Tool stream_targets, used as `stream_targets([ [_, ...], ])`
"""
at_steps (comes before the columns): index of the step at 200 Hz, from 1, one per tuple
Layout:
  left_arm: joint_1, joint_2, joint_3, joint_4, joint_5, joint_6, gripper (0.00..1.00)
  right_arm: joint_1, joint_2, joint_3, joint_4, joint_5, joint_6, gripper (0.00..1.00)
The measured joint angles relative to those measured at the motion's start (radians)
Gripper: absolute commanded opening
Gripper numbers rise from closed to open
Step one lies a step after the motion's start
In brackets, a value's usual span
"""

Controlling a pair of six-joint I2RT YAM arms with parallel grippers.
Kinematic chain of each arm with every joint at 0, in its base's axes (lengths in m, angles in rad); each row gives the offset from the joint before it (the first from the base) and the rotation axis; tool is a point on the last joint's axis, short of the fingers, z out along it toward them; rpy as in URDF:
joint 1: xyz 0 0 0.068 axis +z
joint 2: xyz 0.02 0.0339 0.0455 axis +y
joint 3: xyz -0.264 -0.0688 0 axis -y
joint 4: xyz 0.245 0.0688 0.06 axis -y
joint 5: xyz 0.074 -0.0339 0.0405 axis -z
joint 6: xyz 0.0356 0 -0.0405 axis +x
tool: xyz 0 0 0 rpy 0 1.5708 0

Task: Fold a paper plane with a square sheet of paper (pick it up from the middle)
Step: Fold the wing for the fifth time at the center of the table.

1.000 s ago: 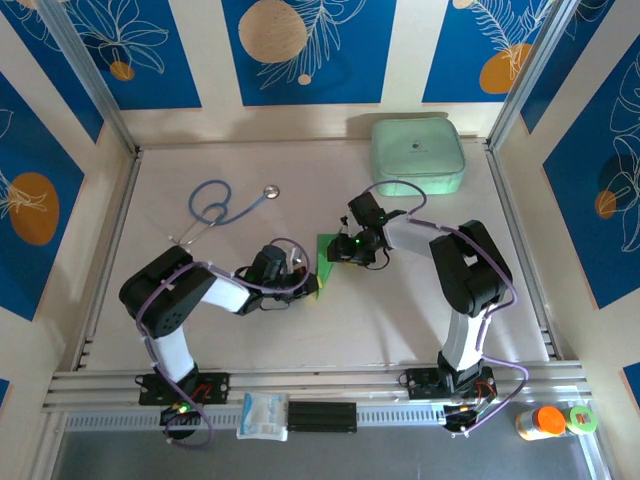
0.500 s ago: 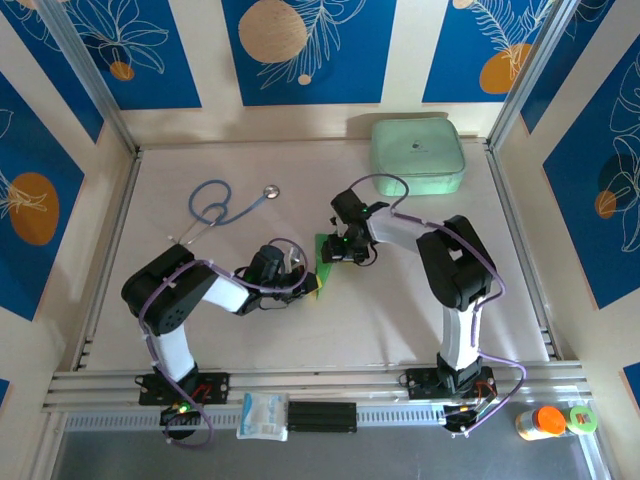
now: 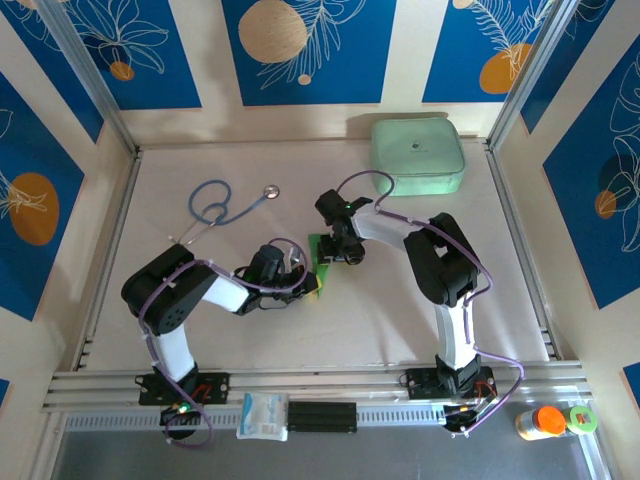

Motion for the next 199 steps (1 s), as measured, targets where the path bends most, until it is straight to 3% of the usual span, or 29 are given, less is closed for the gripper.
stream_targets([
  [101, 0.001, 0.002, 0.0, 0.002, 0.001, 0.0, 0.02, -0.063, -0.138, -0.069, 0.063, -0.172, -0.031, 0.5],
  [199, 0.006, 0.011, -0.015, 0.045, 0.008, -0.012, 0.02, -0.092, -0.052, -0.066, 0.102, -0.245, -0.031, 0.44],
])
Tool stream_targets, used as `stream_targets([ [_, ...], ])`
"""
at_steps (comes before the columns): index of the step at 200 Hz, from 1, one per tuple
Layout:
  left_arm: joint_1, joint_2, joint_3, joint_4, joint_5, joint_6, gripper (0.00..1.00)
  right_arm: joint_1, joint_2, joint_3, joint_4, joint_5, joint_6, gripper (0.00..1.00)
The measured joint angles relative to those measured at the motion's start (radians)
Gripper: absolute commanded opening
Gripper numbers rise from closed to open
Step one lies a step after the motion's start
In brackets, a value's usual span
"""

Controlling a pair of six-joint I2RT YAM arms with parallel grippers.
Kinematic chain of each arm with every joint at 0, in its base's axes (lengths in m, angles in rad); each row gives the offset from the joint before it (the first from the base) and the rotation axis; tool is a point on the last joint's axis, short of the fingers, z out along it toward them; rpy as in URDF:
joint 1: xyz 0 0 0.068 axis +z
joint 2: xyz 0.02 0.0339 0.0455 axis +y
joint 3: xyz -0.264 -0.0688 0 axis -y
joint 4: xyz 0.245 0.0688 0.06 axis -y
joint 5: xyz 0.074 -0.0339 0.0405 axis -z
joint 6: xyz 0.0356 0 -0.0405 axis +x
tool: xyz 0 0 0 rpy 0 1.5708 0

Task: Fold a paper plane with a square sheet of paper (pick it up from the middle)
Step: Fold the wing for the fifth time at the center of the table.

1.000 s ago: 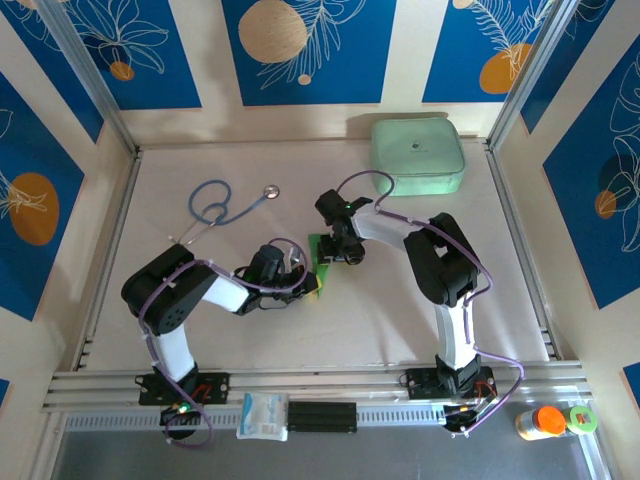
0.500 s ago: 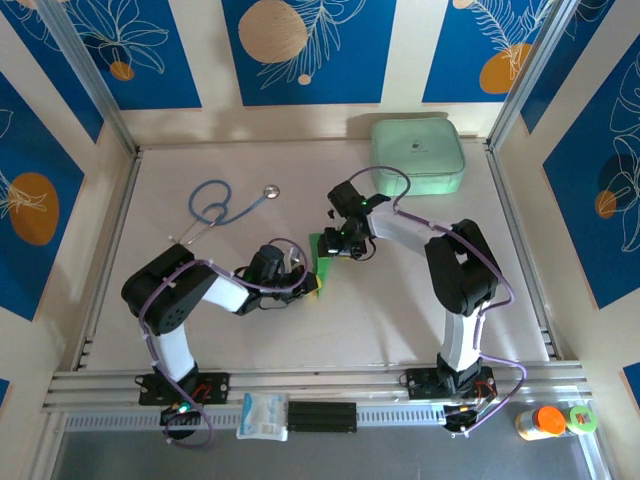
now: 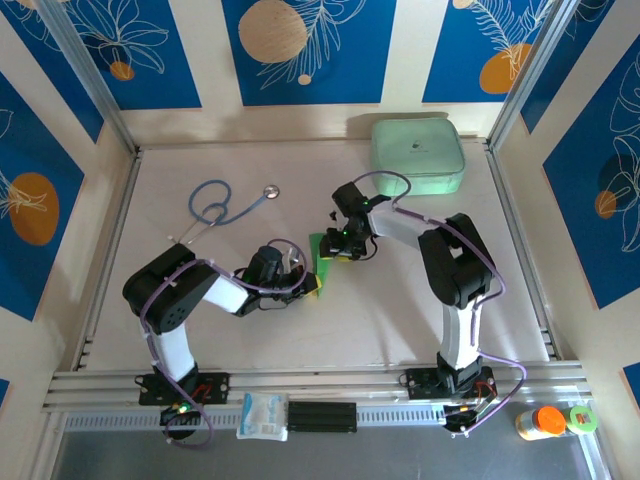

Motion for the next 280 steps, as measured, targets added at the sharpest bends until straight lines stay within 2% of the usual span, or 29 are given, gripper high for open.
stream_targets([
  [38, 0.0, -0.008, 0.012, -0.034, 0.0, 0.005, 0.07, -0.002, 0.04, 0.031, -0.019, 0.006, -0.001, 0.44],
  [104, 0.0, -0.078, 0.085, -0.28, -0.008, 0.084, 0.23, 0.003, 0.059, 0.056, -0.054, 0.028, -0.003, 0.43],
  [163, 0.011, -0.105, 0.144, -0.442, -0.028, 0.137, 0.28, 0.007, 0.073, 0.079, -0.079, 0.035, -0.003, 0.44],
  [280, 0.014, -0.085, 0.27, -0.602, -0.069, 0.212, 0.32, 0.009, 0.08, 0.09, -0.092, 0.036, 0.007, 0.45],
])
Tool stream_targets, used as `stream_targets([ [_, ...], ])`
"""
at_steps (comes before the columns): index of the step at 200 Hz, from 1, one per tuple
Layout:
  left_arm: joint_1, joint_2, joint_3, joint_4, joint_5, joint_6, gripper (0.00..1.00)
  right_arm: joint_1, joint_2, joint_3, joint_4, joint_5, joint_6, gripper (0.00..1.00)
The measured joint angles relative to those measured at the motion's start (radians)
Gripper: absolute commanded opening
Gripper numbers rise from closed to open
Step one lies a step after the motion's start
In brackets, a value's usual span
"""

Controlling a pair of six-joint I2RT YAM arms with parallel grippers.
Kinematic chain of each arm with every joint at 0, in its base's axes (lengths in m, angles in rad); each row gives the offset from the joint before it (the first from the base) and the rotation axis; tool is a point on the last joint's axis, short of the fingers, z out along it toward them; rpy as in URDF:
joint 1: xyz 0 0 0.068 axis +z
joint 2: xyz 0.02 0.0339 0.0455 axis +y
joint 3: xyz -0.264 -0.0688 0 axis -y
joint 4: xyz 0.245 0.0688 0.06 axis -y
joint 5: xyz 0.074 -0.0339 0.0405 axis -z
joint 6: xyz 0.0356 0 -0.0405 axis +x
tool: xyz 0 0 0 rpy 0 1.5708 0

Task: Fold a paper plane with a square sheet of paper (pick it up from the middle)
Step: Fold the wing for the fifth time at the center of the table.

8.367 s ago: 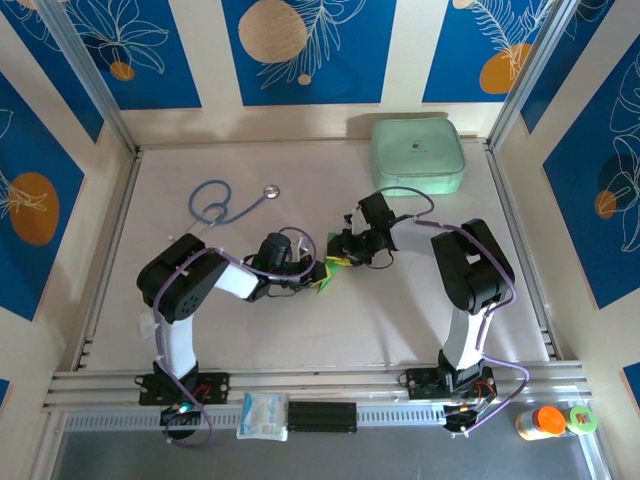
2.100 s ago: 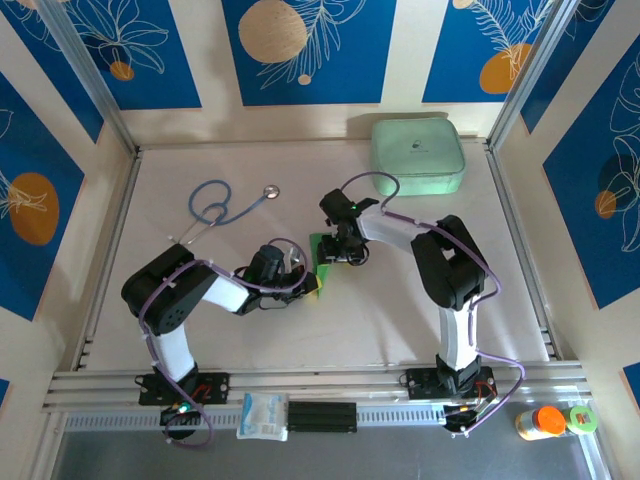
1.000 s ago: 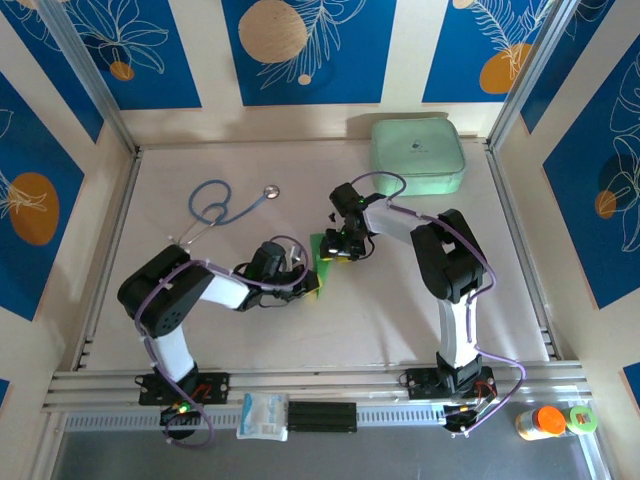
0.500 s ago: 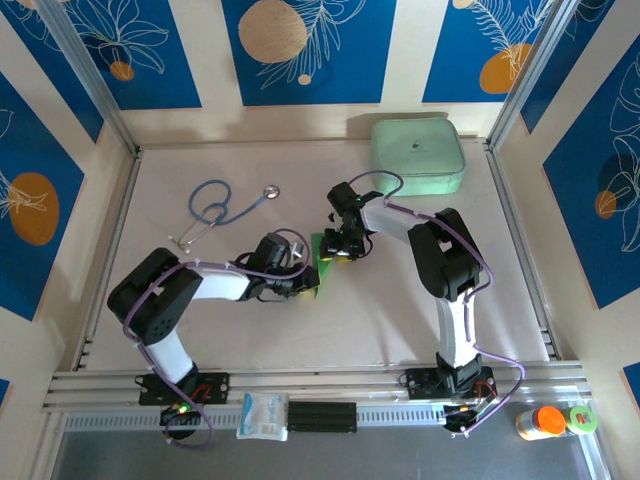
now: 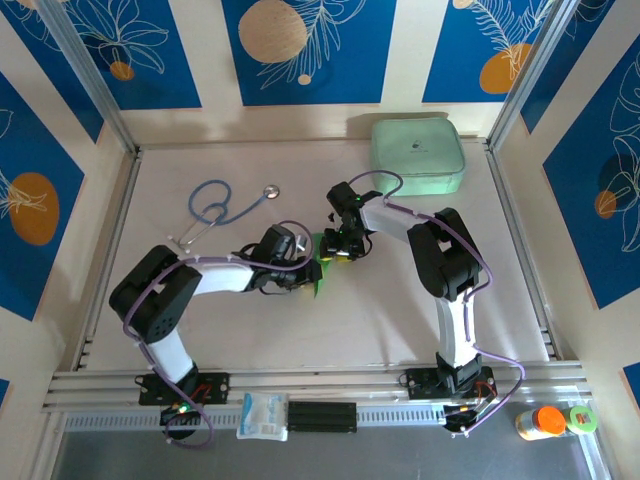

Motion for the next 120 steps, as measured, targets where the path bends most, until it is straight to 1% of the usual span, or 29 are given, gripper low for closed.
stream_targets([
  [68, 0.0, 0.049, 0.038, -0.021, -0.001, 0.019, 0.32, 0.001, 0.002, 0.004, -0.001, -0.006, 0.006, 0.48],
  [120, -0.001, 0.056, 0.039, -0.021, -0.012, 0.018, 0.28, 0.003, 0.002, 0.005, -0.002, -0.006, 0.014, 0.48],
])
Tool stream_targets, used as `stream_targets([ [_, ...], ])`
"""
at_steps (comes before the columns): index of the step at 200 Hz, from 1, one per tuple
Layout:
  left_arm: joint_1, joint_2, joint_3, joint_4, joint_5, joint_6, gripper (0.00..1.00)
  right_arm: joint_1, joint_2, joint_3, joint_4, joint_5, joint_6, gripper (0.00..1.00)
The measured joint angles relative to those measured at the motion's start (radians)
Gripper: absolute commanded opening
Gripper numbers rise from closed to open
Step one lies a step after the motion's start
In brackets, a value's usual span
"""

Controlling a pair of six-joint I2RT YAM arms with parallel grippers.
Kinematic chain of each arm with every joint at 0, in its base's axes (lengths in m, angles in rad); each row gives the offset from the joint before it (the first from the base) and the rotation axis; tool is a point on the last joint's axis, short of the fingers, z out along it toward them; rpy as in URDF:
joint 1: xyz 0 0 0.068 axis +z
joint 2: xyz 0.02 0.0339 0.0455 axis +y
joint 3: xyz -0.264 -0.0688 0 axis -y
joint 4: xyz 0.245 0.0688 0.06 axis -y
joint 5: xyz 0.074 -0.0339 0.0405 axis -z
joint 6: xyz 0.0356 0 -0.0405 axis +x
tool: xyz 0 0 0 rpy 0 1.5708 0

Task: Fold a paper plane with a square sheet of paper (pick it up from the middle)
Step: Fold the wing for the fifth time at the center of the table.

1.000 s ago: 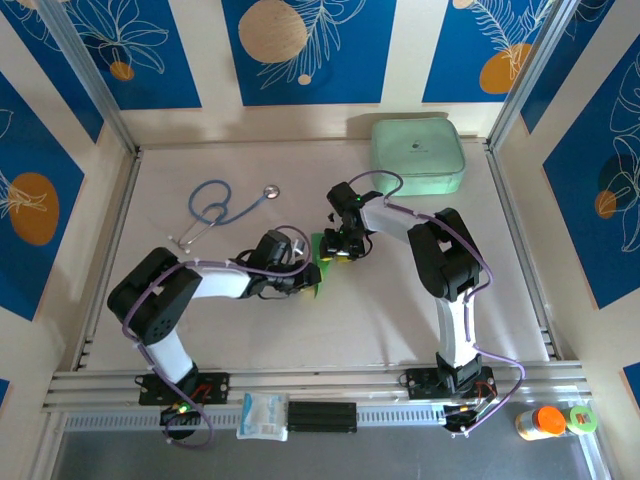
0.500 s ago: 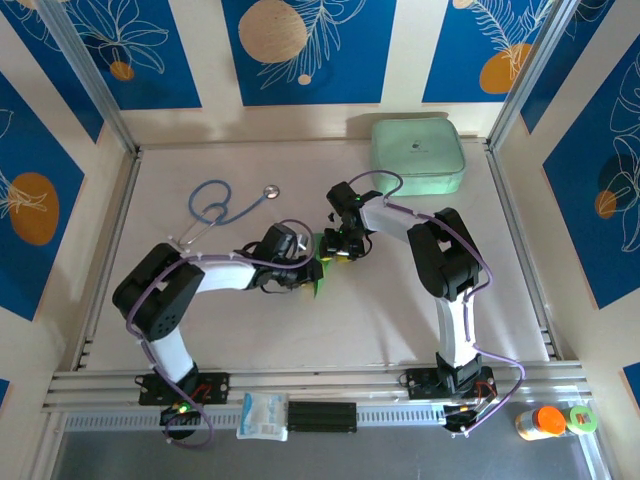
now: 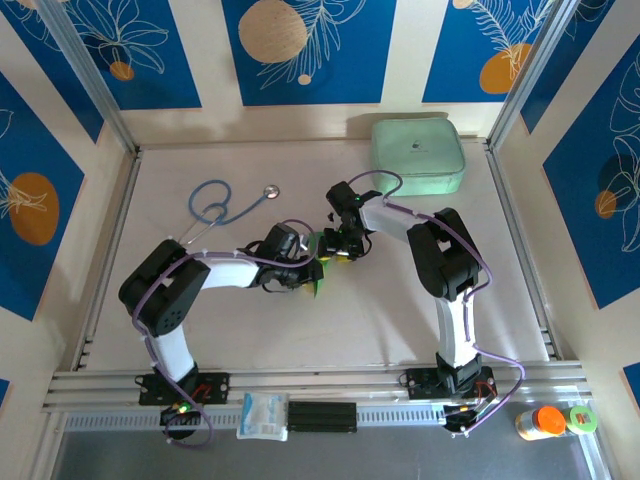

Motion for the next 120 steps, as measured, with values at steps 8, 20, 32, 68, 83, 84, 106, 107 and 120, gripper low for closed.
stream_targets([
  [8, -0.001, 0.002, 0.0, 0.001, -0.002, 0.0, 0.28, 0.0, 0.0, 0.001, -0.001, 0.0, 0.003, 0.49],
  [20, -0.002, 0.003, -0.001, 0.001, -0.003, 0.0, 0.26, 0.0, 0.002, 0.005, -0.004, 0.0, 0.005, 0.49],
  [32, -0.005, 0.004, -0.005, 0.006, -0.003, 0.0, 0.25, 0.001, 0.005, 0.008, -0.008, 0.0, 0.008, 0.49],
  [68, -0.004, 0.003, -0.034, 0.049, -0.004, -0.003, 0.19, 0.002, 0.005, 0.011, -0.01, -0.004, 0.011, 0.51],
  [83, -0.003, 0.0, -0.05, 0.074, -0.006, -0.006, 0.16, 0.002, 0.005, 0.011, -0.01, -0.007, 0.011, 0.52],
  [84, -0.003, 0.0, -0.05, 0.076, -0.006, -0.007, 0.16, 0.002, 0.005, 0.011, -0.009, -0.008, 0.011, 0.52],
  [106, 0.0, -0.002, -0.081, 0.129, -0.01, -0.023, 0.11, -0.002, 0.001, 0.01, -0.003, -0.02, 0.01, 0.52],
  [107, 0.0, -0.003, -0.082, 0.131, -0.01, -0.023, 0.11, -0.003, 0.0, 0.009, -0.003, -0.021, 0.01, 0.52],
  [120, 0.003, -0.002, -0.1, 0.164, -0.01, -0.038, 0.09, -0.008, -0.009, -0.007, 0.014, -0.035, 0.005, 0.52],
])
